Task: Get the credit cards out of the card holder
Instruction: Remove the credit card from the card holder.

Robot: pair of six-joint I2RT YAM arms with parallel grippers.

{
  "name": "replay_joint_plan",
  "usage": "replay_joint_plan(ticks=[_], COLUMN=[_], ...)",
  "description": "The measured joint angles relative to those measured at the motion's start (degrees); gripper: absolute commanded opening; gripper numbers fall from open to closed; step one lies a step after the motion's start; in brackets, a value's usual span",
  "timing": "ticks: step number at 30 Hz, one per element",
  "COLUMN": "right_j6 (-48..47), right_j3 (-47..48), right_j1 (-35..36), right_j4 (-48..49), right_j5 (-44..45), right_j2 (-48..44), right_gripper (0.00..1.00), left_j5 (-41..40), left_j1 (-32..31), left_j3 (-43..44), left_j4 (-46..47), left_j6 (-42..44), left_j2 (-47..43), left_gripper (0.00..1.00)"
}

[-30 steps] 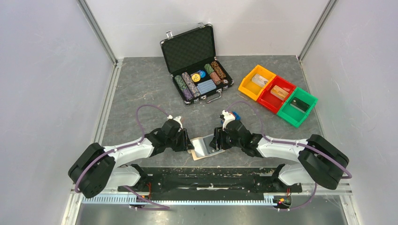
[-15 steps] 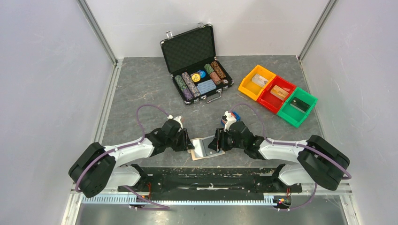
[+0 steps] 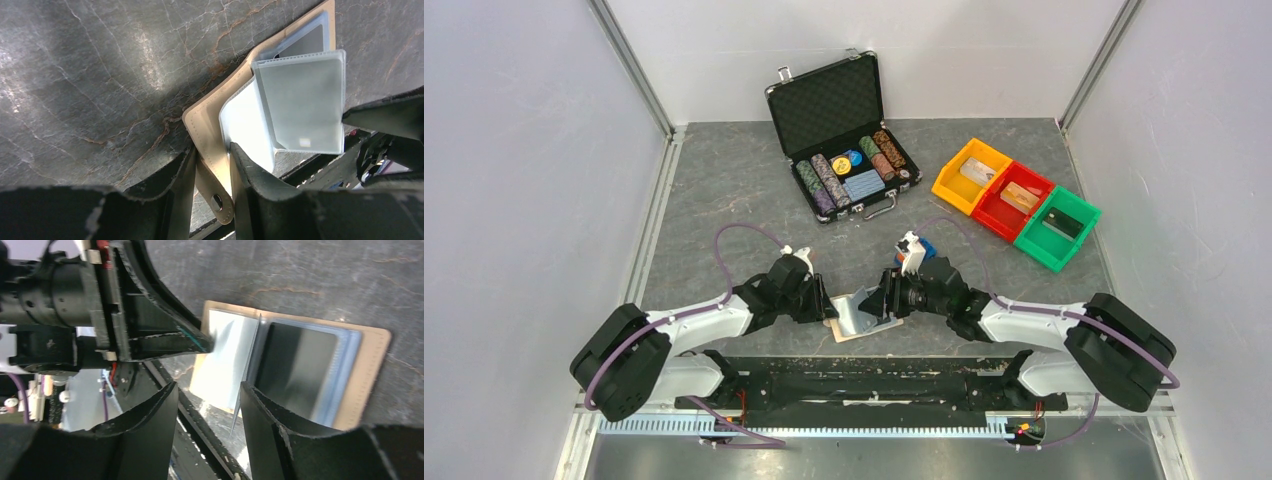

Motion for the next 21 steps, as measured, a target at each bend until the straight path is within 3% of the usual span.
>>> replay_joint_plan(ticks=[7,14,21], right_j6=[3.3,5.3,5.9], right_j3=[-0.5,-0.6,-0.5], right_j1=[0.2,0.4,0.6], right_j4=[7.3,10.9,12.4], right_j5=[-4.1,-6.4,-7.4], right_j2=[1.9,5.7,7.9], right_gripper=[0.5,0.5,0.49], left_j5=[1.0,0.8,-4.0], left_j1=[0.0,0.0,0.1], left_j3=[-0.7,-0.7,0.1], left_j4=[1.4,1.0,-6.7], left_j6=[-1.0,-2.7,-4.9], left_j2=[0.0,-1.4,-8.6], left_gripper=[0.4,0.56,0.72])
